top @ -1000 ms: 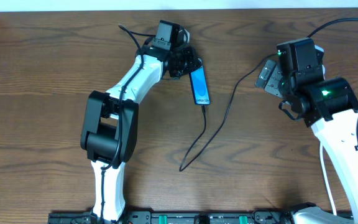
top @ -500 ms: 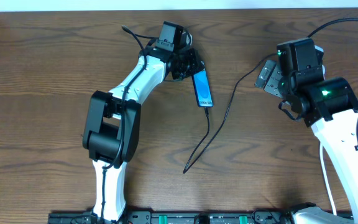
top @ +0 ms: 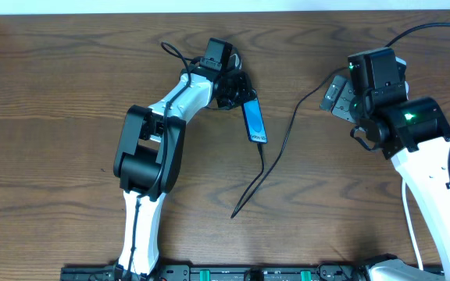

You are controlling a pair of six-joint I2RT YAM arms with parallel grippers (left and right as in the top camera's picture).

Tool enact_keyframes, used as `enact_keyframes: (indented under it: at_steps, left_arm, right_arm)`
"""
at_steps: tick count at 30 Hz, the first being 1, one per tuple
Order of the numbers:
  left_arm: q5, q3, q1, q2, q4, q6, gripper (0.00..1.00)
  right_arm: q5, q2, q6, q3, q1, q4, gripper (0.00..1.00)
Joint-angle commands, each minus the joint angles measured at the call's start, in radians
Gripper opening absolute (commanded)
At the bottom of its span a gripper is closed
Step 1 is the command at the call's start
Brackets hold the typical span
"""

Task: Plug charger to phone and switch on socket
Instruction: 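Move the phone rightward with the left gripper, right gripper over power strip, then set the phone flat on the table center and open the left gripper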

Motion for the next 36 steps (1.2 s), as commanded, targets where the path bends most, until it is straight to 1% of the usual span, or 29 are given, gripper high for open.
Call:
enact_keyframes:
  at_steps: [1,6,10,11,15,21,22,27,35,36]
  left_arm:
    - [0.032,0.008,0.002,0.005,0.001,-0.001,0.08]
    - [0.039,0.008,0.002,0.015,0.001,-0.001,0.07]
    - [0.039,0.008,0.002,0.015,0.002,-0.001,0.09]
    - [0.039,0.008,0.002,0.015,0.001,-0.001,0.13]
    - [0.039,0.008,0.002,0.015,0.001,-0.001,0.16]
    - [0.039,0.008,0.002,0.015,0.001,-0.001,0.17]
    - [0.039,0.008,0.002,0.015,0.001,-0.001,0.22]
    - [0.039,0.008,0.002,0.015,0.001,-0.001,0.26]
    - [0.039,0.008,0.002,0.015,0.001,-0.001,0.28]
    - [0.039,0.008,0.002,0.015,0.001,-0.001,0.31]
  right_arm:
    - [0.004,0.004,-0.015,0.001,-0.002,-0.003,0.99]
    - [-0.001,0.004,-0.015,0.001,-0.002,-0.002,0.99]
    - [-0.002,0.004,-0.015,0.001,-0.002,-0.002,0.99]
    - [-0.002,0.004,-0.015,0.001,-0.002,-0.002,0.99]
    - [-0.001,0.004,-0.015,0.001,-0.002,-0.002,0.99]
    - [-0.002,0.004,-0.015,0.001,-0.002,-0.002,0.99]
    - [-0.002,0.004,-0.015,0.001,-0.002,-0.002,0.99]
    - [-0.002,0.004,-0.015,0.001,-0.002,-0.005,0.99]
    - [-0.001,0.004,-0.015,0.001,-0.002,-0.008,0.99]
    - [-0.001,0.004,-0.015,0.001,-0.002,-0.009,0.99]
